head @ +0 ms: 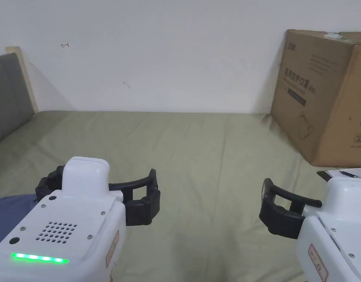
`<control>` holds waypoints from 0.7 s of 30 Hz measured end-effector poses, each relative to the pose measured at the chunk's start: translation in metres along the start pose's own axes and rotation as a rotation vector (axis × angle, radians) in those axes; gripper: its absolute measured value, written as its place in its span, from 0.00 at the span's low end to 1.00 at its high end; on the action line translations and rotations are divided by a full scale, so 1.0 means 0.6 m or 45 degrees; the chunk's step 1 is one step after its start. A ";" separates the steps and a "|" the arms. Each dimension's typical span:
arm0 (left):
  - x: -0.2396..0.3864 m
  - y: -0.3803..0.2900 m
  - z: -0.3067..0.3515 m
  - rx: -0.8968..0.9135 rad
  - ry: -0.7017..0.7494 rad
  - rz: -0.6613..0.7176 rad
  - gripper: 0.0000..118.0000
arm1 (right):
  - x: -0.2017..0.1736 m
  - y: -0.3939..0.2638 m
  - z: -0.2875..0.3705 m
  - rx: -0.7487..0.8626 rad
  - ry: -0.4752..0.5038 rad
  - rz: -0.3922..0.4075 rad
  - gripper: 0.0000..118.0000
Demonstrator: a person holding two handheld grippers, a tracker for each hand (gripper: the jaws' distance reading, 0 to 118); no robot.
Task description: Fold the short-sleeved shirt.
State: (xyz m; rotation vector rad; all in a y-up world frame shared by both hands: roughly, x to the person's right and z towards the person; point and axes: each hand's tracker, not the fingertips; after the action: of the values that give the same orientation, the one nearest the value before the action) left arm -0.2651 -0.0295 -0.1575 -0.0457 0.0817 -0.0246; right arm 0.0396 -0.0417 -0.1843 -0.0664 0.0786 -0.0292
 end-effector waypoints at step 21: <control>-0.092 -0.106 -0.044 -0.046 -0.264 1.511 1.00 | -0.131 -0.023 -0.010 0.237 -0.227 1.125 1.00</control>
State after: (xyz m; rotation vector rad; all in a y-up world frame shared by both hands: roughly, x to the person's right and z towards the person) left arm -0.3236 -0.0930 -0.1760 -0.0305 -0.1074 1.1659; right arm -0.0394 -0.0536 -0.1835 0.1560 -0.0779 0.8507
